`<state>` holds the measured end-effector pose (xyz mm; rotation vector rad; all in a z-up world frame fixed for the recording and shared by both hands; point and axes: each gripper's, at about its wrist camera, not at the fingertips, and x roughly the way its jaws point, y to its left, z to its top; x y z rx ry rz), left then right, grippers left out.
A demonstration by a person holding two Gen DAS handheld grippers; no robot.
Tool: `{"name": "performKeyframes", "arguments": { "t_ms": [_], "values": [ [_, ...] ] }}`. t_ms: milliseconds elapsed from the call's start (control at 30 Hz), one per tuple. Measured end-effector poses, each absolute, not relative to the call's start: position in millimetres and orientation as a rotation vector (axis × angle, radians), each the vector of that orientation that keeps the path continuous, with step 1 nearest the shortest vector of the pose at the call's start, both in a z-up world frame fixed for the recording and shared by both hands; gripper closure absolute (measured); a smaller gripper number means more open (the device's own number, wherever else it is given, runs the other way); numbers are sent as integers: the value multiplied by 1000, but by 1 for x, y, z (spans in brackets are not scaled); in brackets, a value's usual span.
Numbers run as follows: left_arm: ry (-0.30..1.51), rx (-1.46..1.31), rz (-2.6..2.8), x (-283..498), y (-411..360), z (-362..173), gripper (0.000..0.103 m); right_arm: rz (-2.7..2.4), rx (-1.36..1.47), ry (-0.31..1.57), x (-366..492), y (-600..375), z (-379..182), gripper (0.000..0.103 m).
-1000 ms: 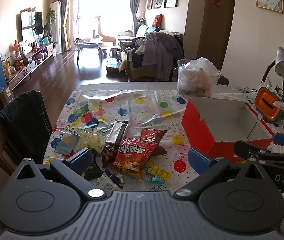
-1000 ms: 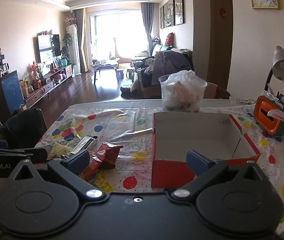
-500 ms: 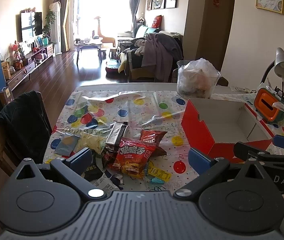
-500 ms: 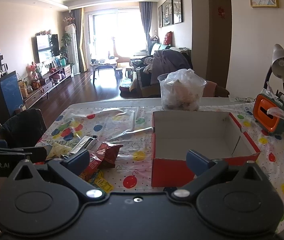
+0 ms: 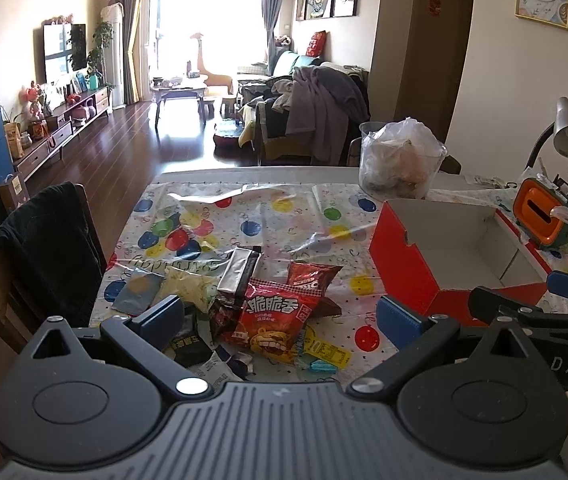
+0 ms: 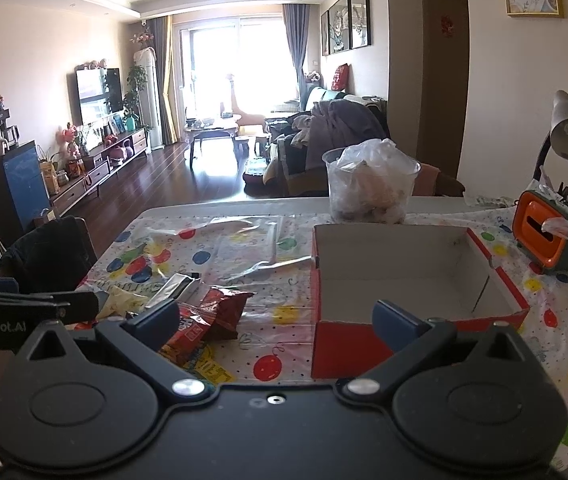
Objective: Organize snacks
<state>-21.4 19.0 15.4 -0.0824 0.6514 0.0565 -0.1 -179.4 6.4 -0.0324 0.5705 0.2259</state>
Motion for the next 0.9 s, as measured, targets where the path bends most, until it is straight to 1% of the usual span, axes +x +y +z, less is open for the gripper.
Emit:
{"name": "performKeyframes", "arguments": {
  "t_ms": [233, 400, 633, 767, 800, 900],
  "values": [
    [670, -88, 60, -15, 25, 15, 0, 236, -34, 590, 9, -168, 2, 0],
    [695, -98, 71, -9, 39, 5, 0, 254, -37, 607, 19, -161, -7, 0],
    [766, -115, 94, -1, 58, -16, 0, 323, -39, 682, 42, -148, -30, 1],
    [792, -130, 116, 4, 69, -28, 0, 376, -75, 726, 51, -136, -43, 1],
    [803, -139, 119, 6, 72, -31, 0, 396, -88, 736, 53, -134, -46, 3],
    [830, -143, 107, 10, 77, -43, 0, 463, -170, 751, 59, -125, -60, 4]
  ]
}}
